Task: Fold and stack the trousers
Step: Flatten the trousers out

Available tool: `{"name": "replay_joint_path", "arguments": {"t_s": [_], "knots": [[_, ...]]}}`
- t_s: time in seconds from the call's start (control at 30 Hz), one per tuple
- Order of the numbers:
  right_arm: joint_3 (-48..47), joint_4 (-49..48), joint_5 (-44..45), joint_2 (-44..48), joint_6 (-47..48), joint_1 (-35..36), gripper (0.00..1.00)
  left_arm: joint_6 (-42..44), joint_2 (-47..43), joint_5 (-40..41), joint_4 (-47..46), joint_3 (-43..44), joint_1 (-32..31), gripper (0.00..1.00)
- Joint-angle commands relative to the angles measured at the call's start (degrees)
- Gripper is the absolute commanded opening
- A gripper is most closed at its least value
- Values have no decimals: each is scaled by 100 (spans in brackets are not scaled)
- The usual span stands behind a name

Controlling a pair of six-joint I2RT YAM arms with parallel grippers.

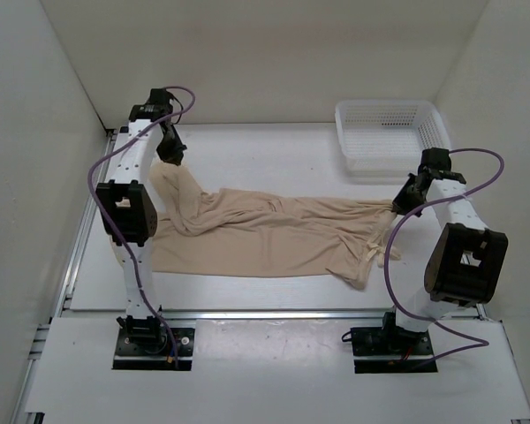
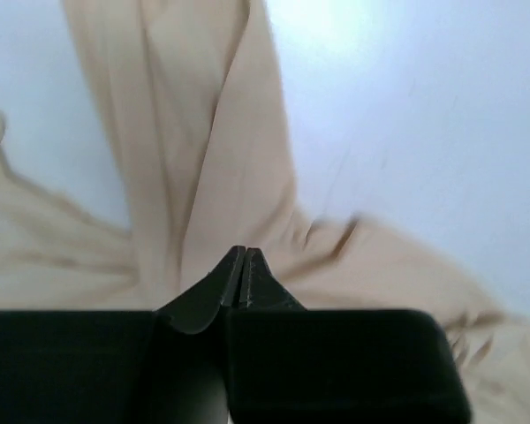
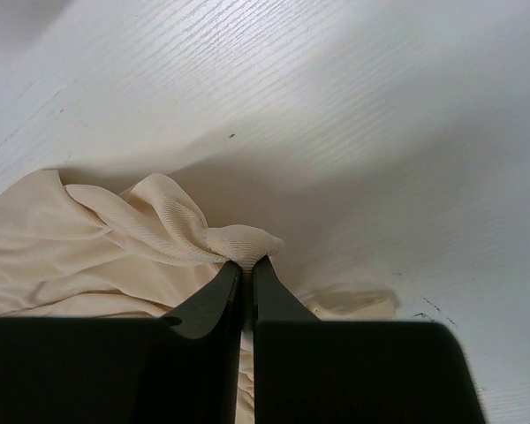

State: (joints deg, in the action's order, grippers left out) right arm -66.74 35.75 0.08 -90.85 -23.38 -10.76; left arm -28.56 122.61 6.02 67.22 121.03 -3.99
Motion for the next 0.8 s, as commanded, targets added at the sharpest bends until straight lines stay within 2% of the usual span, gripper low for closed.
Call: {"name": "replay_joint_path", "arguments": {"t_s": [0.0,0.03,0.07,0.2,0.33,0.47,0.5,0.6,0.73,0.77], "knots": [[56,11,19,85,96,-22,0,61,824,162,431,990,-14,10],[56,11,19,85,96,-22,0,8,1052,49,484,1497,55,13],[56,11,19,33,149,-22,0,8,1429,-47,546,1694,56,21],[56,11,19,-29,149,-22,0,-159,1907,-425,319,1898,258,51],[-6,11,19,-222,149,-22,0,-220,2048,-541,46,1784,311,54],[-58,11,19,-346,149,-22,0,-221,2101,-602,-7,1783,311,40],[-58,11,19,-346,149,-22,0,-221,2101,-602,-7,1836,311,33],[-58,11,19,-399,149,-22,0,-168,2031,-602,-7,1898,425,29],[-58,-41,-34,-399,149,-22,0,-317,1567,-523,-331,1565,671,44],[-58,-41,-86,-399,149,-22,0,-317,1565,-523,-454,1459,671,57]]}}
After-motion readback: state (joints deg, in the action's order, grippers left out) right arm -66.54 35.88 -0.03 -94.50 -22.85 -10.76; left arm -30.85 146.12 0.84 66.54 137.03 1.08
